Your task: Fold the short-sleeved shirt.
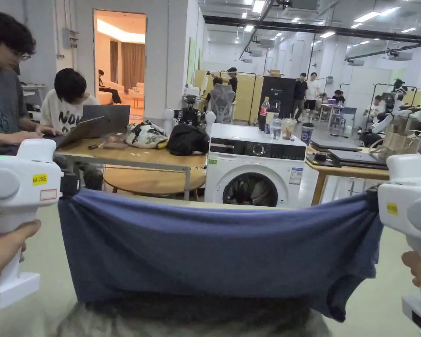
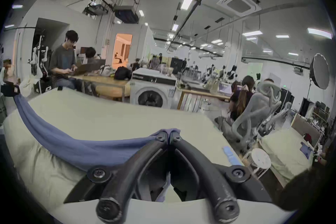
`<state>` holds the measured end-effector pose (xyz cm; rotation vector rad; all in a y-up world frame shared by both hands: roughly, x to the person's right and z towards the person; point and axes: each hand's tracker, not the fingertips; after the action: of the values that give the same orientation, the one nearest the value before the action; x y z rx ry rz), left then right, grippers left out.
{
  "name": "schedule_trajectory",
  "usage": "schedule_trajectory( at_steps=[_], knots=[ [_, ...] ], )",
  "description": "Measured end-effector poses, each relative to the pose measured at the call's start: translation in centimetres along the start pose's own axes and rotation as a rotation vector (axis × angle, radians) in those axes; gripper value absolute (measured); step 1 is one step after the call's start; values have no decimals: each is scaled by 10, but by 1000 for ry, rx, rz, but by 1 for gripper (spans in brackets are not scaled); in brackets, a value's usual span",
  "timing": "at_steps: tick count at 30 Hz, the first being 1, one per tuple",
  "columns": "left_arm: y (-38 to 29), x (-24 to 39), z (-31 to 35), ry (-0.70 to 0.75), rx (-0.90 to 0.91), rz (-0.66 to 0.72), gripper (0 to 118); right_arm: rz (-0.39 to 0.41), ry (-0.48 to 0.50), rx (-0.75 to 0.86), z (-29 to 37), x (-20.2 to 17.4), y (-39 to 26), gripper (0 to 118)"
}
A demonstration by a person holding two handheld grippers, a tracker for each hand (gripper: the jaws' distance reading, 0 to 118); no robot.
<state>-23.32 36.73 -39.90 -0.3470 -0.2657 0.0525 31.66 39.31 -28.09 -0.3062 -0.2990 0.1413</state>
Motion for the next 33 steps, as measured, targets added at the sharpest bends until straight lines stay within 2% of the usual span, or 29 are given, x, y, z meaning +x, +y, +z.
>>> schedule_trajectory(
  at_steps=[10, 14, 23, 25, 26, 27, 28, 29, 30, 33],
  knots=[
    [-134, -5, 32, -28, -198, 30, 0, 48, 99, -270, 16, -24, -137, 0],
    [-185, -8, 39, -11, -301, 26, 0, 38, 123, -370, 4, -25, -186, 0],
    [-242, -12, 39, 29, -466, -28, 0, 7, 113, -455, -28, -35, -238, 0],
    [-250, -11, 34, 32, -491, -14, 1, 6, 110, -463, -35, -40, -241, 4],
    [-251, -13, 31, 28, -515, -2, 7, 10, 107, -468, -40, -42, -244, 10],
    [-251, -13, 28, 30, -526, 6, 23, 23, 99, -476, -44, -44, -246, 32],
    [-250, -13, 27, 33, -530, 14, 35, 24, 95, -476, -45, -45, -247, 45],
    [-249, -13, 26, 40, -533, 25, 44, 14, 92, -466, -46, -46, -247, 52],
    [-246, -12, 26, 34, -523, 35, 53, 0, 89, -451, -46, -46, -247, 53],
    [-230, -2, 29, 23, -438, 76, 55, -51, 90, -366, -37, -51, -237, 53]
  ],
)
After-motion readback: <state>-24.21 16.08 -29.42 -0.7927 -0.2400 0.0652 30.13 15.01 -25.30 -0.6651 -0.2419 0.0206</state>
